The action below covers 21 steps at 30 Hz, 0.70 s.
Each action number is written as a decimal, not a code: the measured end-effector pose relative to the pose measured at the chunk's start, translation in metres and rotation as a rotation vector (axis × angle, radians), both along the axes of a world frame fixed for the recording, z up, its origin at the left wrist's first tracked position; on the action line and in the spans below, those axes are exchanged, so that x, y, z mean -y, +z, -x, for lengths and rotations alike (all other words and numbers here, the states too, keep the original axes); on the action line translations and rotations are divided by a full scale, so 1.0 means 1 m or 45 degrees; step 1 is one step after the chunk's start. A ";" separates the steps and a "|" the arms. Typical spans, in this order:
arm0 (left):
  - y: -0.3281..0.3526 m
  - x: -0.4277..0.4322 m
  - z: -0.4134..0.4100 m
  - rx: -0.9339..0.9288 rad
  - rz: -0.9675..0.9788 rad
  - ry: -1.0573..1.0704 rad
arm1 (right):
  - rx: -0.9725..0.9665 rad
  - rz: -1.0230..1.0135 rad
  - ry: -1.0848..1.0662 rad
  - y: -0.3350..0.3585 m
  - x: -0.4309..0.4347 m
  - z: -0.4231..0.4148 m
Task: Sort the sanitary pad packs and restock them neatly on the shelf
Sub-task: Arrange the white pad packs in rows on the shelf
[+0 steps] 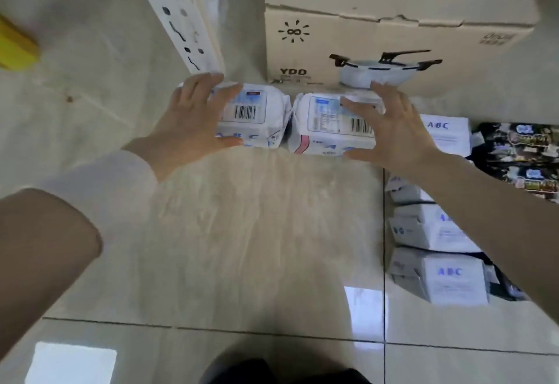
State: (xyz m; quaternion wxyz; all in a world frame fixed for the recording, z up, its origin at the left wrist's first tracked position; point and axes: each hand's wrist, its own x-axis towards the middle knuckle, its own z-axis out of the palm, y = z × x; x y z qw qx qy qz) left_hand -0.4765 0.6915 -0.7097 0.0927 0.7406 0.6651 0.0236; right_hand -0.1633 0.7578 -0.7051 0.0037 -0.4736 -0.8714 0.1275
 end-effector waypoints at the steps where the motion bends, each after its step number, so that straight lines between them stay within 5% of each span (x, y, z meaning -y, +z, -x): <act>1: -0.008 -0.003 0.004 -0.020 -0.029 -0.044 | 0.004 -0.009 0.048 -0.009 -0.003 0.000; 7: -0.026 -0.011 0.021 -0.011 -0.192 -0.188 | -0.124 -0.124 0.274 -0.035 -0.017 -0.001; 21: -0.021 0.019 0.028 0.044 -0.074 -0.113 | -0.181 -0.193 0.335 -0.039 -0.026 -0.002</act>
